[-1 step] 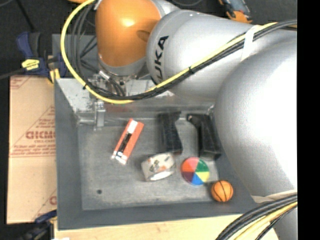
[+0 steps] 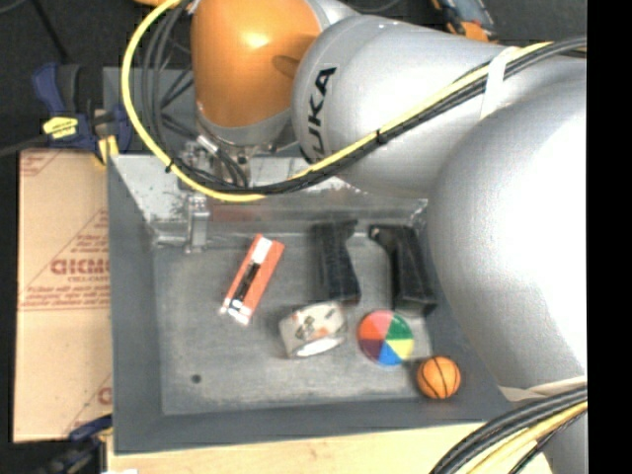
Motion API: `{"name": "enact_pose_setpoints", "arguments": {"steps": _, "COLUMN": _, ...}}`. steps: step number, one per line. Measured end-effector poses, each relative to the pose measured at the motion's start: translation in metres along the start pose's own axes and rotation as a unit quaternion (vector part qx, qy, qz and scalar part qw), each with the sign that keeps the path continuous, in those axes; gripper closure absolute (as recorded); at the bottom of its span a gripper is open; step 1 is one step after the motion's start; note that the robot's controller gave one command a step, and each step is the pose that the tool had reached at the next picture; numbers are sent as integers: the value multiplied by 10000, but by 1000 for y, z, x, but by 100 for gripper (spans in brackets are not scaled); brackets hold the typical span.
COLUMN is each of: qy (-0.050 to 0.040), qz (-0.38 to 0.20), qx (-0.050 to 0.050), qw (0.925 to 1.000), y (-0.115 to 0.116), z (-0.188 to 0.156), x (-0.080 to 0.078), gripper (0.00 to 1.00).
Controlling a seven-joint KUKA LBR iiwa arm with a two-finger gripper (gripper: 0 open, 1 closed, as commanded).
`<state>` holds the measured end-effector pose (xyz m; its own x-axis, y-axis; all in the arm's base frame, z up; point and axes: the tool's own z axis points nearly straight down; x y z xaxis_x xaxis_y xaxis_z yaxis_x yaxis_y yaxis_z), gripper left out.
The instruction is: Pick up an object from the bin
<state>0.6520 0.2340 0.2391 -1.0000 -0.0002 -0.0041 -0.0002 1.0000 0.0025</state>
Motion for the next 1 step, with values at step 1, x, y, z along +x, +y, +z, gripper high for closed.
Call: {"name": "enact_pose_setpoints", "arguments": {"steps": 1, "qy": -6, "qz": -919, "qx": 11, "qw": 9958, "y": -34, "z": 53, "x": 19, "gripper": 0}}
